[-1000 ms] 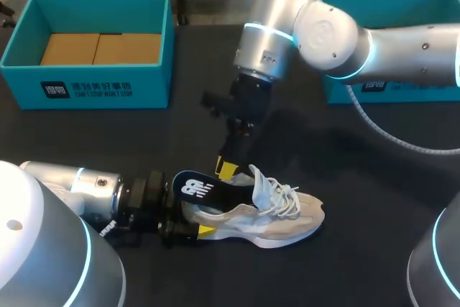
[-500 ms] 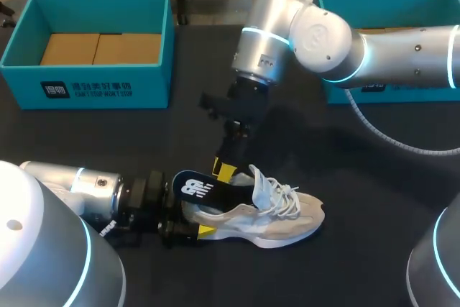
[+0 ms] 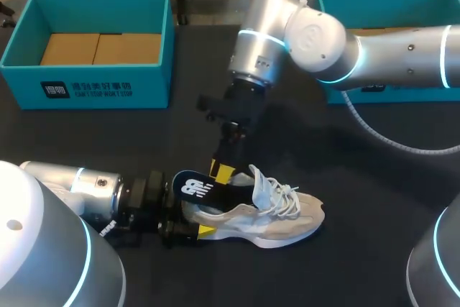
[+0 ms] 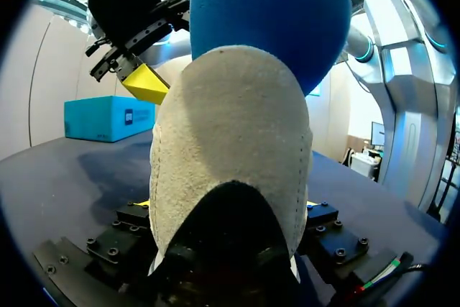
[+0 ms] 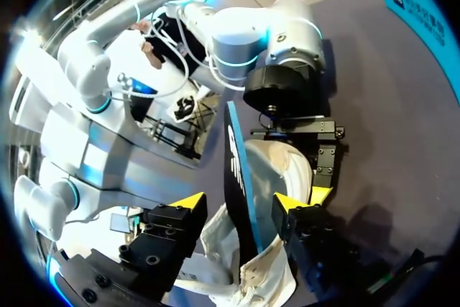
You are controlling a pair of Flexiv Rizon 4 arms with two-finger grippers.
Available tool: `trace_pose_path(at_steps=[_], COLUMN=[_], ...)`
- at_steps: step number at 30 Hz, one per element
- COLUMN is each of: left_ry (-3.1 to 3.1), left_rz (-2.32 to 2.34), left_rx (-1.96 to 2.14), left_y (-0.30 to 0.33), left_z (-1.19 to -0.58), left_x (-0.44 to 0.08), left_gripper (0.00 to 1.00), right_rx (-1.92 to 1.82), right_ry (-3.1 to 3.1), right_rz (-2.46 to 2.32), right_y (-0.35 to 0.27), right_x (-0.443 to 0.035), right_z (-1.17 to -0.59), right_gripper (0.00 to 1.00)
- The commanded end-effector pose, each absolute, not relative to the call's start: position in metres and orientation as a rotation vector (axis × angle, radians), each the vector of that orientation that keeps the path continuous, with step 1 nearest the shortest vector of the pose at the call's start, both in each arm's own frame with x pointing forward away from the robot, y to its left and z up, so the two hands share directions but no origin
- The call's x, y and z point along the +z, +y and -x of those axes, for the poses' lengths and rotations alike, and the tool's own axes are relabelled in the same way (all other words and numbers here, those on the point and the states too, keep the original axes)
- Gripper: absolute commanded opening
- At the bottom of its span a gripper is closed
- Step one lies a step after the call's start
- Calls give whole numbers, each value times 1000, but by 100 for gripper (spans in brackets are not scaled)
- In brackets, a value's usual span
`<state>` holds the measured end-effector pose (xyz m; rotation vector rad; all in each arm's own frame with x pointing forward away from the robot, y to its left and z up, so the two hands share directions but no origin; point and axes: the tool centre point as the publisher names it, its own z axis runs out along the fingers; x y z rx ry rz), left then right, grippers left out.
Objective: Take the shoe out of the shoebox, open the shoe tongue, remove and reinsert the insole, then place the shoe into the shoebox
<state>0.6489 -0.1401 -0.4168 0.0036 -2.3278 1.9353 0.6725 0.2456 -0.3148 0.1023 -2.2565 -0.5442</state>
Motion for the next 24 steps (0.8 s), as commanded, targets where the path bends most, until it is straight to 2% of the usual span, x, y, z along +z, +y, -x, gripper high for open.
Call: trace_pose_path(at_steps=[1,6,24], left_ry=[-2331,-2331,-2331], left_rz=[-5,-5,-5], left_rx=[1935,1935,1935], left_y=[-141,-141,-141], left_z=[-648,-648,-648], left_x=[-417,-417,-417], left_gripper=[0,0,0], right_rx=[-537,-539,-510], right_ry=[-2253,-2246,-2184], right_rz=[-104,-102,-92], right_y=[248,247,255], right_x=[-313,-312,-323], right_z=[-673,-671,-673], right_gripper=[53,49,50])
